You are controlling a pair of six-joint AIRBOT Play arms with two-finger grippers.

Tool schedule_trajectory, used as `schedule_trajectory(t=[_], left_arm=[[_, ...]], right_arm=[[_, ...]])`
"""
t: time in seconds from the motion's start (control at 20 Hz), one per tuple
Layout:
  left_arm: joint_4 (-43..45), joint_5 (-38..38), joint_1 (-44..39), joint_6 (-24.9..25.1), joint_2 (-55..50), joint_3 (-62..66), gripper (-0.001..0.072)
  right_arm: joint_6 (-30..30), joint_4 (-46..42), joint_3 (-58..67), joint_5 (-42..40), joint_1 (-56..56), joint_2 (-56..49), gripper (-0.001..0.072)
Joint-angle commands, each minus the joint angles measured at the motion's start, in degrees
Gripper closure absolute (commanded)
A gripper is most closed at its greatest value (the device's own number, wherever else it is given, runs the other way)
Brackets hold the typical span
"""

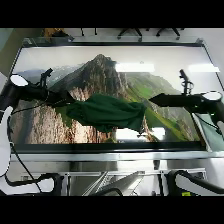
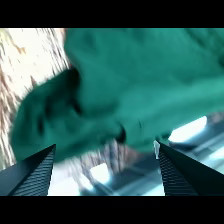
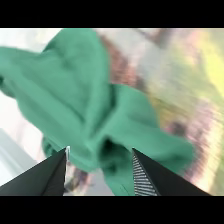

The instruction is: Fold the shirts.

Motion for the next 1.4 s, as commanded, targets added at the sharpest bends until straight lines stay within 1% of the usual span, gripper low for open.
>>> schedule_trajectory(t=[0.0,0.05,0.15,0.3,0.45,0.5,0.55,0.75,1.0,1.05,1.1,1.15,1.2,1.25,1.3,1.35], left_arm=[[-0.5,-2.3,1.9,-1.5,8.0,-9.0,0.0013],[-1.2,-1.8,1.5,-1.9,10.6,-13.8,0.0013],[-5.9,3.5,-1.3,-1.9,15.8,-25.4,0.0013],[-14.6,19.4,-10.6,-1.7,20.8,-40.3,0.0013],[-19.0,36.0,-22.3,-1.7,20.5,-45.9,0.0013],[-20.2,40.2,-25.6,-1.8,18.9,-45.6,0.0013],[-20.5,42.8,-28.1,-1.8,16.9,-44.5,0.0013],[-20.8,46.1,-34.1,-1.3,6.5,-36.8,0.0014],[-20.8,44.8,-34.2,-0.3,-0.7,-30.2,0.0015],[-20.8,44.4,-34.2,-0.3,-1.2,-29.7,0.0103],[-20.9,44.1,-34.2,-0.3,-1.4,-29.5,0.0274],[-20.9,44.1,-34.2,-0.3,-1.3,-29.5,0.0380],[-20.9,43.8,-34.2,-0.3,-1.2,-29.5,0.0469],[-20.9,42.9,-34.2,-0.3,-1.0,-29.4,0.0580],[-20.9,42.4,-34.2,0.1,-0.5,-29.4,0.0663],[-20.9,42.2,-34.2,0.6,0.6,-29.4,0.0688]], right_arm=[[6.4,-6.6,-2.5,3.5,-8.1,5.5,0.0252],[6.4,-6.5,-4.7,3.0,-8.7,6.3,0.0253],[6.4,-5.7,-9.9,0.7,-8.4,6.6,0.0253],[5.2,-3.5,-17.4,-3.4,-7.7,5.4,0.0254],[4.9,-3.6,-18.7,-5.1,-5.8,2.7,0.0255],[4.9,-3.5,-18.7,-6.6,-4.6,1.5,0.0255],[4.9,-3.5,-18.7,-8.1,-3.1,0.3,0.0255],[4.9,-3.5,-18.7,-14.3,4.6,-4.4,0.0255],[4.9,-2.9,-18.7,-21.7,12.9,-9.2,0.0254],[4.7,-2.0,-18.7,-22.6,14.0,-9.9,0.0254],[3.4,-0.1,-18.7,-23.1,14.8,-10.6,0.0255],[1.7,2.3,-18.7,-23.5,15.4,-11.1,0.0255],[0.0,5.0,-18.7,-23.5,15.9,-11.5,0.0272],[-1.6,7.0,-18.7,-23.4,16.3,-11.6,0.0436],[-2.6,7.8,-18.6,-23.2,16.5,-11.6,0.0572],[-3.1,8.1,-18.3,-21.7,16.5,-11.4,0.0680]])
